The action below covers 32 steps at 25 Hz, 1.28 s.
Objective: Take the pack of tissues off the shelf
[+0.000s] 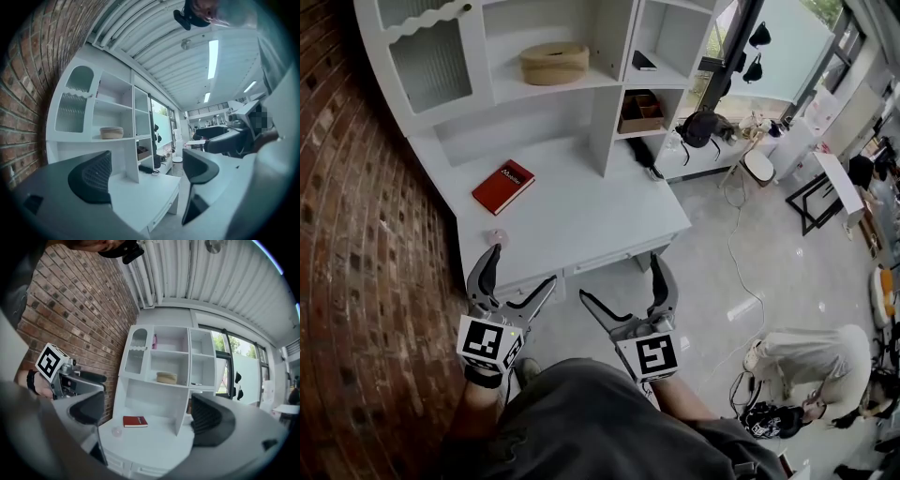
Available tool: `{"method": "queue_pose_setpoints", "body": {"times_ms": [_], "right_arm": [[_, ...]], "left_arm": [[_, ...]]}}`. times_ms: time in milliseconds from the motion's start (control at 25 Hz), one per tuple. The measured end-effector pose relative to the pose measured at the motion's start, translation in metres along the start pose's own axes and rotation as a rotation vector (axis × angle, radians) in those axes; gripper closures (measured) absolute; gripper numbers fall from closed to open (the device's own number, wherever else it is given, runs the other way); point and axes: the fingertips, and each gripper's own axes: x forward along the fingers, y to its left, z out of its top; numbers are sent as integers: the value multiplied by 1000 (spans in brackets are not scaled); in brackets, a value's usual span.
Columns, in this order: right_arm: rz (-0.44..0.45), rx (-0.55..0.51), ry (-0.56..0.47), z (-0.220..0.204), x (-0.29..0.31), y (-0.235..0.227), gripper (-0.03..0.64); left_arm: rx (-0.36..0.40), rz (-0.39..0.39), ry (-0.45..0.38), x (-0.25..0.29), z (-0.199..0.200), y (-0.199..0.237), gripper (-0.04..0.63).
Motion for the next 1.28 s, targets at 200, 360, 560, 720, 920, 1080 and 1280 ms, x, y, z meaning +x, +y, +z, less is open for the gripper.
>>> {"method": "queue_pose_setpoints", "body": {"times_ms": [200, 360, 560, 720, 920, 1080, 1280], "right_arm": [[20, 16, -4, -7, -3, -16, 55], [32, 18, -4, -14, 2, -31, 55], [42, 34, -4, -21, 17, -38, 55], [51, 40, 2, -25, 42, -42, 55], [49, 23, 16, -26, 77, -53, 55], [36, 14, 25, -21, 115, -68, 57], [-1, 23, 11, -8, 169, -84, 57]], "left_arm": [[23, 38, 11, 6, 3, 0, 137], [40, 73, 24, 9, 5, 5, 137], [33, 94, 49, 16, -3, 16, 137], [28, 95, 54, 31, -8, 34, 137], [-5, 86, 46, 62, -16, 67, 138], [-20, 56, 38, 99, -13, 95, 138], [-22, 13, 32, 142, -6, 136, 140]]}}
